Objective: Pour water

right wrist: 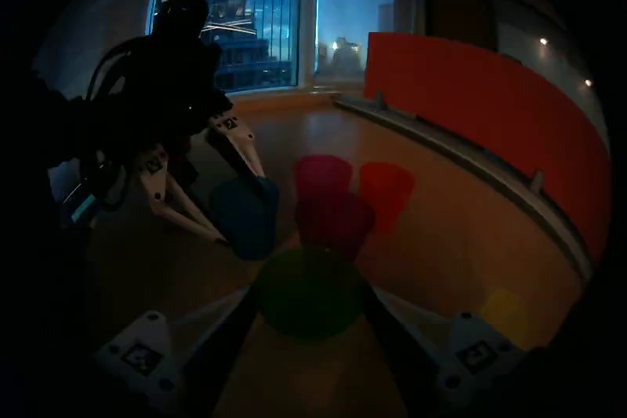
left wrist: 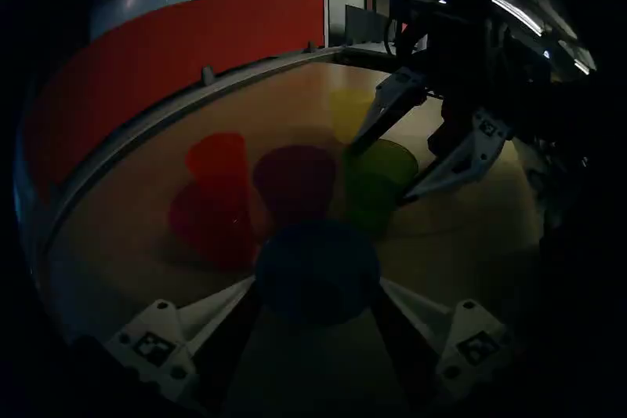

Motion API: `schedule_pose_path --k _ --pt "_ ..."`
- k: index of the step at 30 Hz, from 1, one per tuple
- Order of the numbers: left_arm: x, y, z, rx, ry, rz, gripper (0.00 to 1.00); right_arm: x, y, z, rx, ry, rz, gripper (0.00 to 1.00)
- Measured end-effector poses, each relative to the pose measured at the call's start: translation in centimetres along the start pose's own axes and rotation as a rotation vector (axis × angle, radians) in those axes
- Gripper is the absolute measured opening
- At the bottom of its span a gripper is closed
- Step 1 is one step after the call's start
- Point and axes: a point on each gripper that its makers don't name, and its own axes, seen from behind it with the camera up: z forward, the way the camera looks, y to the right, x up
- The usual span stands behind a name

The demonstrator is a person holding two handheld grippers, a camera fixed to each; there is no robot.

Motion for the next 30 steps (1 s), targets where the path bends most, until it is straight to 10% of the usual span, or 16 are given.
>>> schedule_pose_path --k 30 --pt "-2.6 0.0 -4.0 0.082 0.01 -0.081 0.89 -2.7 -0.7 -4.4 -0.06 -0.004 0.029 0.99"
